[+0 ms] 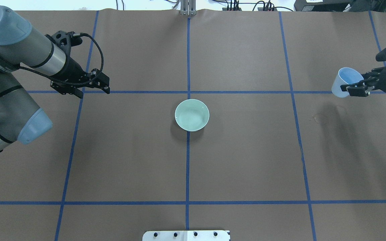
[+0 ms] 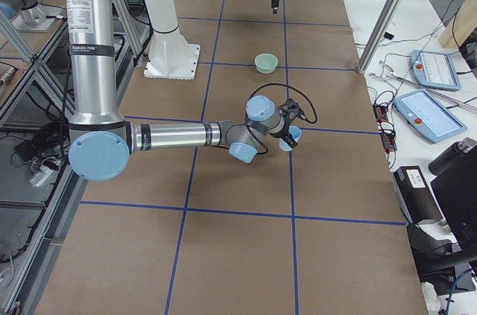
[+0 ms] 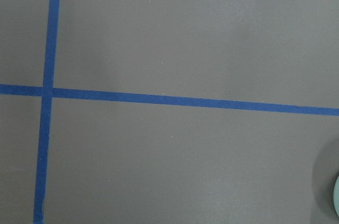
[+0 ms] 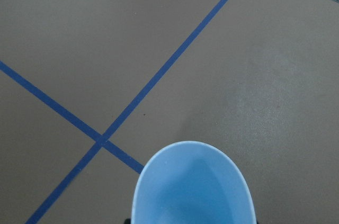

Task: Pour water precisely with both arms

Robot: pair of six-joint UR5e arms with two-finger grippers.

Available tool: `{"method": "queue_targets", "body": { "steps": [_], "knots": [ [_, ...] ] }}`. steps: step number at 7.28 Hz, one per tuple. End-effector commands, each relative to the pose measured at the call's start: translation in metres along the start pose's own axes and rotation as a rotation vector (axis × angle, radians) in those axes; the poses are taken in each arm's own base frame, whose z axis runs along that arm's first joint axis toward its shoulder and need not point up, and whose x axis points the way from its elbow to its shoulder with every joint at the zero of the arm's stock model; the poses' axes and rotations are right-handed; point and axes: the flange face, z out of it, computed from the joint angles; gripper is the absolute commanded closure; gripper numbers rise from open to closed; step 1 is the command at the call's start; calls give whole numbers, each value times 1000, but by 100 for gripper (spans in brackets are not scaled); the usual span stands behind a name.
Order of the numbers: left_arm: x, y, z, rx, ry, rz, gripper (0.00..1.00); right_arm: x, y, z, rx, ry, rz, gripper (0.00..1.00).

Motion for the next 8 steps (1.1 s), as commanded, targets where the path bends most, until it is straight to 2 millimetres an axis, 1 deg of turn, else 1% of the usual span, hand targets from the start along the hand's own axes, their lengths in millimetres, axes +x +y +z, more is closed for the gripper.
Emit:
{"method": "queue_targets", "body": {
  "steps": [1,2,4,6,7,8],
  "knots": [
    [0,0,1,-1,0,0,1,13,38,1,110,-42,24,100],
    [1,0,0,0,1,-1,1,9,42,4,123,-44,13,100],
    [1,0,0,1,0,-1,1,-6,47,12,132,-68,-14,100],
    [0,0,-1,1,1,-2,1,-10,58,17,127,-55,-26,100],
    [0,0,-1,1,1,-2,1,-15,64,22,117,-53,-32,100],
    [1,0,-1,2,2,-1,1,-21,66,26,113,-55,-36,100]
  ]
}}
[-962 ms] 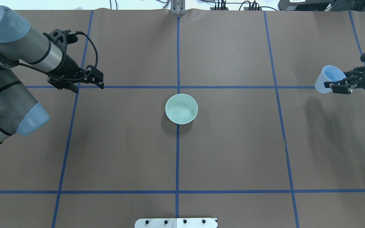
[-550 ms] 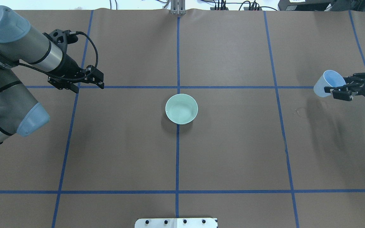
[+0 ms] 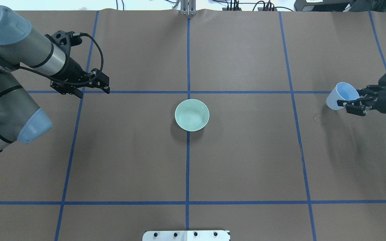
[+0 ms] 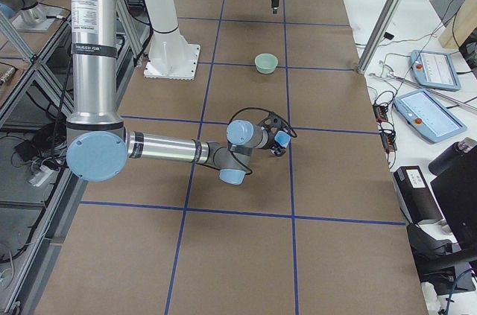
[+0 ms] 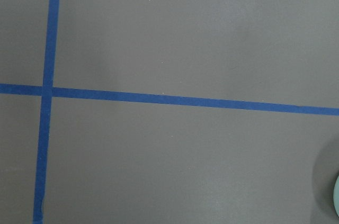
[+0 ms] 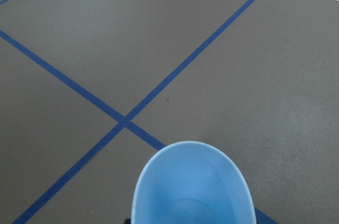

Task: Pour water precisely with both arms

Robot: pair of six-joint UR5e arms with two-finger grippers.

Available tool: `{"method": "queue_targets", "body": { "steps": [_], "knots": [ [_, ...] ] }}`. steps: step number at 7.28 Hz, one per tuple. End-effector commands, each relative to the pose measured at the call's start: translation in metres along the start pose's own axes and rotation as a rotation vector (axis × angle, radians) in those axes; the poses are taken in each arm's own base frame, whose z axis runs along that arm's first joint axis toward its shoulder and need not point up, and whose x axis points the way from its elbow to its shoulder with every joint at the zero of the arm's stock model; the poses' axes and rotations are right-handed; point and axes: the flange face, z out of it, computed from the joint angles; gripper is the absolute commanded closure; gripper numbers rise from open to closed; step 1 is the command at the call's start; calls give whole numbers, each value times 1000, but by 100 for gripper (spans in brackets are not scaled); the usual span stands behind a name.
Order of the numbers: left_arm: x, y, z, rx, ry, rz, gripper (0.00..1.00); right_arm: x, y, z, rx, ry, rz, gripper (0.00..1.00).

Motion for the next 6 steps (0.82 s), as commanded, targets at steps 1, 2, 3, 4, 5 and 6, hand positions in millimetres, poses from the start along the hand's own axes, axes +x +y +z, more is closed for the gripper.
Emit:
{"method": "queue_targets", "body": {
  "steps": [1,2,3,4,5,6],
  "knots": [
    [0,0,0,0,0,0,1,-6,6,6,-10,0,-6,100],
    [1,0,0,0,1,1,1,-7,6,7,-11,-1,-7,98],
    [1,0,0,0,1,1,1,-7,6,7,-11,-1,-9,81],
    [1,0,0,0,1,1,1,-8,5,7,-9,-4,-11,64],
    [1,0,-1,1,2,2,1,-8,5,7,-10,-3,-12,51],
    [2,1,-3,3,5,4,1,-10,4,8,-10,-8,-13,14]
  ]
}}
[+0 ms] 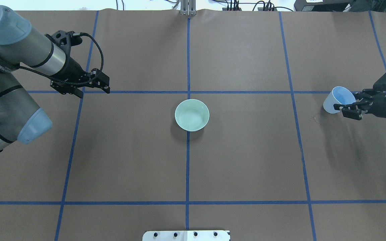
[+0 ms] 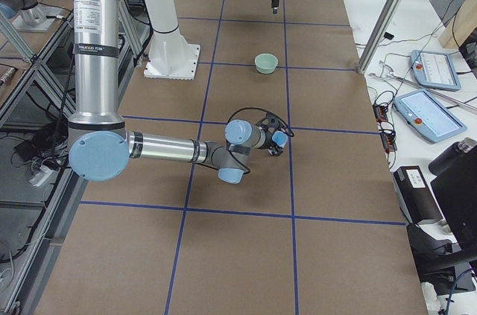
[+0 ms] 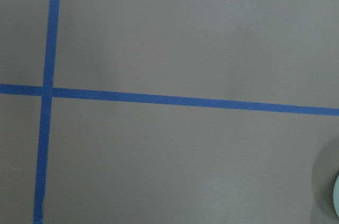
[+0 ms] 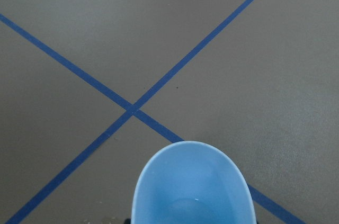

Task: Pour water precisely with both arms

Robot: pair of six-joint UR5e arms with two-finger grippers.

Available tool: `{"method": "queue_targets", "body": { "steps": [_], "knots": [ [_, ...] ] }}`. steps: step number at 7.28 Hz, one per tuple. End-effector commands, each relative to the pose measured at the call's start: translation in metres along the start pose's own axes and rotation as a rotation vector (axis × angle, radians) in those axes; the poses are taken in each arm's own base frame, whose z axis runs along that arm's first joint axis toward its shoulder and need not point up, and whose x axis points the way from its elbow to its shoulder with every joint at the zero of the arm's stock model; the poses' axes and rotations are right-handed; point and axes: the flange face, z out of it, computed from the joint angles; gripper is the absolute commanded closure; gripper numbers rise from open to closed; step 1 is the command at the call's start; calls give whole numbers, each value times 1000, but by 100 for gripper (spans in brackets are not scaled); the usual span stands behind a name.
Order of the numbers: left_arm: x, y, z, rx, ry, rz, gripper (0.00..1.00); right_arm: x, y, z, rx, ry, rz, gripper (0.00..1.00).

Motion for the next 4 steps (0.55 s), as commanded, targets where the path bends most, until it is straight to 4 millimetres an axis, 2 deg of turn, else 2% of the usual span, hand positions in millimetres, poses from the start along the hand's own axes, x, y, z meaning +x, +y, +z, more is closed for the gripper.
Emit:
{"method": "queue_targets", "body": {
  "steps": [1,2,4],
  "knots": [
    [1,1,-1,1,2,0,1,-1,0,0,-1,-3,-3,4],
    [1,2,-3,2,4,2,1,-1,0,1,-1,-2,-3,1],
    [4,3,-7,6,9,6,1,-3,-3,1,-6,-15,-5,0]
  ]
}}
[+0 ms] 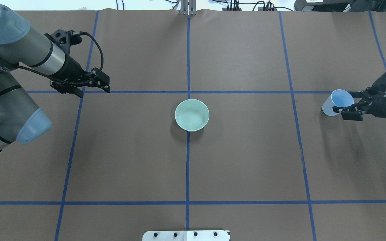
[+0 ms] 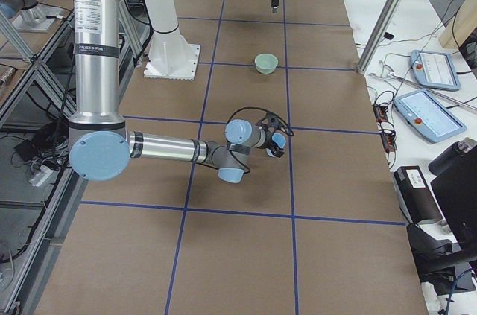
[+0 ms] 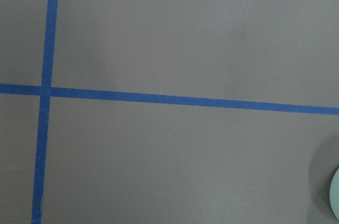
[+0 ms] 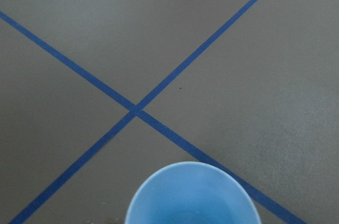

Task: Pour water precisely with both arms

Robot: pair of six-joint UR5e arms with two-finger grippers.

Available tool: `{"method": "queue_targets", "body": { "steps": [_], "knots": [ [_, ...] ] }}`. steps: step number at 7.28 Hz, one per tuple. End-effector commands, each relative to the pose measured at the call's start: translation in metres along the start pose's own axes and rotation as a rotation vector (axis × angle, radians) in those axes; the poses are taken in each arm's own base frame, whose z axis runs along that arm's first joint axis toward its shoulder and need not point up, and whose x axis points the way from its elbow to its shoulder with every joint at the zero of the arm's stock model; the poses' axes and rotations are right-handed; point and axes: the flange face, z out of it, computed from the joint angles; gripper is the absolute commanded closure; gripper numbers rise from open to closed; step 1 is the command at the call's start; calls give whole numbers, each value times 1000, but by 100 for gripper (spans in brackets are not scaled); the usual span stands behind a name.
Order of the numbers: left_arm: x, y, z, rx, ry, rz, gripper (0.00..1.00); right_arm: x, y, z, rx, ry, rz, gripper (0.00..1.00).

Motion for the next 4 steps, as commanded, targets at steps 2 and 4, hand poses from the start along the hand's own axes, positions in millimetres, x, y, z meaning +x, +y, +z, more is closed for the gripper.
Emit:
{"method": "queue_targets", "body": {
  "steps": [2,4],
  "knots": [
    [4,4,-5,-3,-5,-4,1,-3,-7,-6,11,-11,-13,0],
    [3,3,-5,-4,-6,-5,1,11,-14,-21,16,-18,1,0]
  ]
}}
